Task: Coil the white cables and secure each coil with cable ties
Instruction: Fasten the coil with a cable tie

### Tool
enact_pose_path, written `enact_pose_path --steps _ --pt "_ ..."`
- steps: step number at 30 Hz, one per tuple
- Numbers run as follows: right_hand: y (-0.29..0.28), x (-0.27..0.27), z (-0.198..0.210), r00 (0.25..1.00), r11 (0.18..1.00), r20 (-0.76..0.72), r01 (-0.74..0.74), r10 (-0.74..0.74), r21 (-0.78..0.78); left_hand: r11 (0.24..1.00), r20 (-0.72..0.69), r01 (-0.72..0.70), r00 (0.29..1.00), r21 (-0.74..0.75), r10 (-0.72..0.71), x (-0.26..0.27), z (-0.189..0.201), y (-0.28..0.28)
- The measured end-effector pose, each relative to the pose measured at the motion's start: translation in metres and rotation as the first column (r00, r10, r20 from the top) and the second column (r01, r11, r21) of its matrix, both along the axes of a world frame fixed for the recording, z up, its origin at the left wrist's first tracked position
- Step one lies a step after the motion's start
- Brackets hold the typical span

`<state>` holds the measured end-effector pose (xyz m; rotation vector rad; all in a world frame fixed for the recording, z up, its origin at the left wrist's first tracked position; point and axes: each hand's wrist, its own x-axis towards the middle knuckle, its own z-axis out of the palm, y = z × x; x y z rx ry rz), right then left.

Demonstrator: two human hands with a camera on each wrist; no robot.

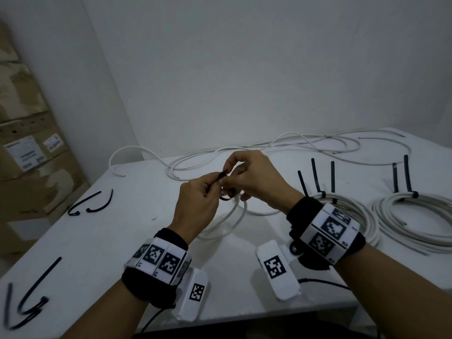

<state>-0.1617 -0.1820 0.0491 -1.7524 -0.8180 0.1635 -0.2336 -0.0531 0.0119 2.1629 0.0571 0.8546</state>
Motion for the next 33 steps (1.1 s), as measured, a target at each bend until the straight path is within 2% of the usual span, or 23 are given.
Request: enact_pose_path --steps 5,8,10,12,17,21,25,28,30,33 --pt "-0.001 0.003 0.003 0.999 0.998 0.028 -0.022 0.023 -0.056 0.998 -0.068 0.028 0.997 -0.056 -0.032 0.000 0.003 -0.001" --pt "0.001 0.005 0.007 0.981 0.997 0.194 0.035 -0.020 -0.074 0.995 -0.117 0.049 0.991 -0.085 -0.059 0.001 0.006 0.002" --pt "0.004 0.007 0.010 0.944 0.993 0.324 0.084 -0.055 -0.079 0.980 -0.136 0.081 0.985 -0.184 -0.107 0.001 0.010 0.003" --pt "0.005 0.010 0.012 0.922 0.990 0.384 0.103 -0.059 -0.096 0.937 -0.134 0.134 0.974 -0.323 -0.185 0.000 0.014 0.003" --pt "0.010 0.017 0.012 0.896 0.975 0.440 0.149 -0.063 -0.164 0.893 -0.096 0.205 0.960 -0.400 -0.264 -0.003 0.015 0.002" --pt "0.012 0.018 0.009 0.894 0.973 0.444 0.157 -0.067 -0.171 0.861 -0.105 0.194 0.956 -0.469 -0.273 0.000 0.013 0.004" --pt "0.009 0.023 0.032 0.890 0.984 0.428 0.179 -0.155 -0.016 0.843 -0.145 0.201 0.940 -0.498 -0.310 -0.001 0.003 0.003" --pt "0.007 0.028 0.049 0.894 0.986 0.418 0.165 -0.162 0.031 0.833 -0.176 0.195 0.929 -0.518 -0.327 0.000 0.002 0.000" --pt "0.010 0.028 0.046 0.913 0.987 0.374 0.153 -0.161 0.050 0.835 -0.206 0.180 0.922 -0.520 -0.327 0.003 0.006 0.001" --pt "0.008 0.022 0.037 0.972 0.994 0.215 0.076 -0.090 0.075 0.833 -0.231 0.144 0.923 -0.535 -0.308 0.008 0.012 0.007"
